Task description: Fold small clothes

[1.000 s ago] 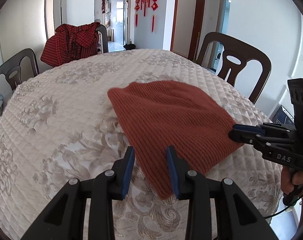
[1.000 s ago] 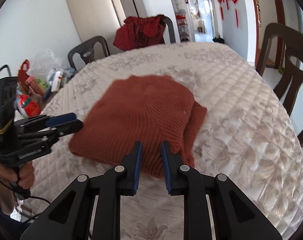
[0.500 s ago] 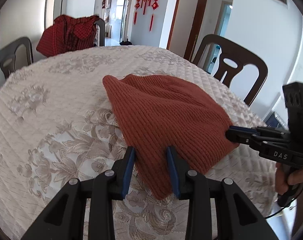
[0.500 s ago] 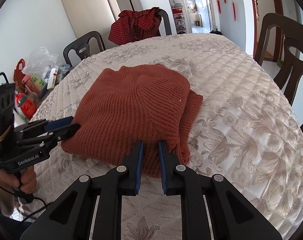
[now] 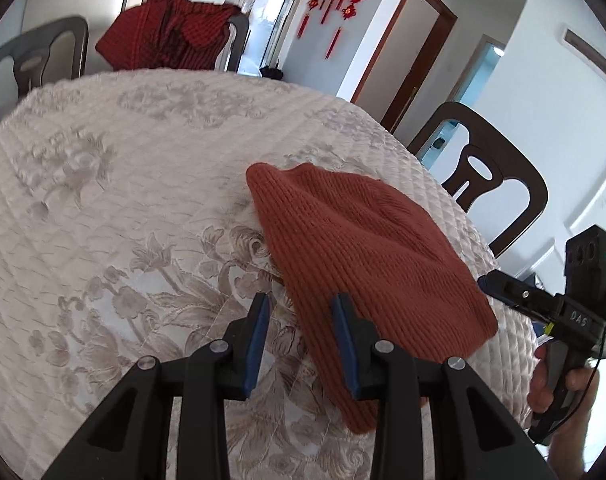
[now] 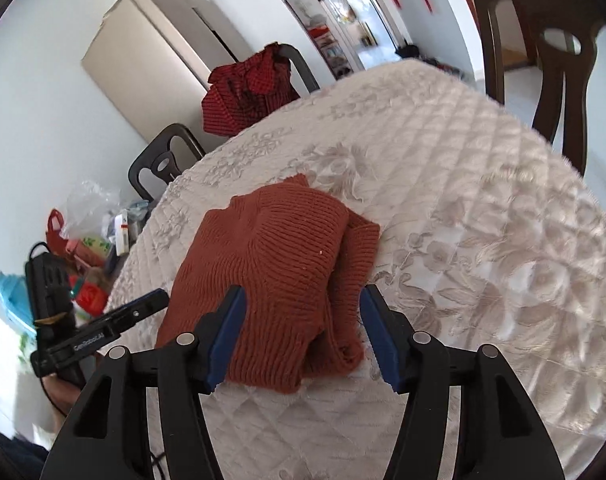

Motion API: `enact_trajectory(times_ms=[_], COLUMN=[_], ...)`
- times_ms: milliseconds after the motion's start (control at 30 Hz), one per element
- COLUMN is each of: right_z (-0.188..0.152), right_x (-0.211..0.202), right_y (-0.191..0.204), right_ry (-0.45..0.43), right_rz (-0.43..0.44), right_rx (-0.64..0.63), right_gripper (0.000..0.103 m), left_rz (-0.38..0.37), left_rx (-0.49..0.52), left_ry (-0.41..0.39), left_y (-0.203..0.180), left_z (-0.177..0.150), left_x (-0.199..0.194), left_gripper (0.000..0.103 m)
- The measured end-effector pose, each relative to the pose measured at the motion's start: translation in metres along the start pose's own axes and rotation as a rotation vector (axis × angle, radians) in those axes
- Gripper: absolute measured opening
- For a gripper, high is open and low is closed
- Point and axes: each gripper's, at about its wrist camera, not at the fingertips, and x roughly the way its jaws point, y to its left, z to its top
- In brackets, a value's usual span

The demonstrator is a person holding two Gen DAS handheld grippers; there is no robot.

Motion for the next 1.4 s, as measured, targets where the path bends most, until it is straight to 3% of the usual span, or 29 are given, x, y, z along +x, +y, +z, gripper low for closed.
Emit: enact_trajectory(times_ms=[267,400,867,1067,1400], right_z=[0.006,0.006,0.018,0.013,0.008], right_x=[0.025,0.029,0.041,0.041,0.041], right_y=[-0.010,-0.015,-0.027,-0.026,-0.021], right_ry=[0.045,0.053,0.058,0.082,0.091], right_rz=[0.001,0.005,0.067,0.126,0.138], right_rx=[0.027,0.039,0.070,0.077,0.054], right_gripper=[0.059,0.059,0.060,0.060,0.056], left_rz=[0.012,0.030,-0.025,-0.060,-0.083], left_rx=[0.041,0.061,0.034,-0.010,-0.026], left_ry=[0.009,0.007,0.024,0.032,0.057], left_y=[-0.009,-0.011,-0.005,0.001,-0.001], left_z=[0.004,0.005,0.006,0.001,0.005], left_x=[0.009,0.012,0.023,0.023,0.029], left_gripper=[0.037,0.044,0.052,0.052,0.052])
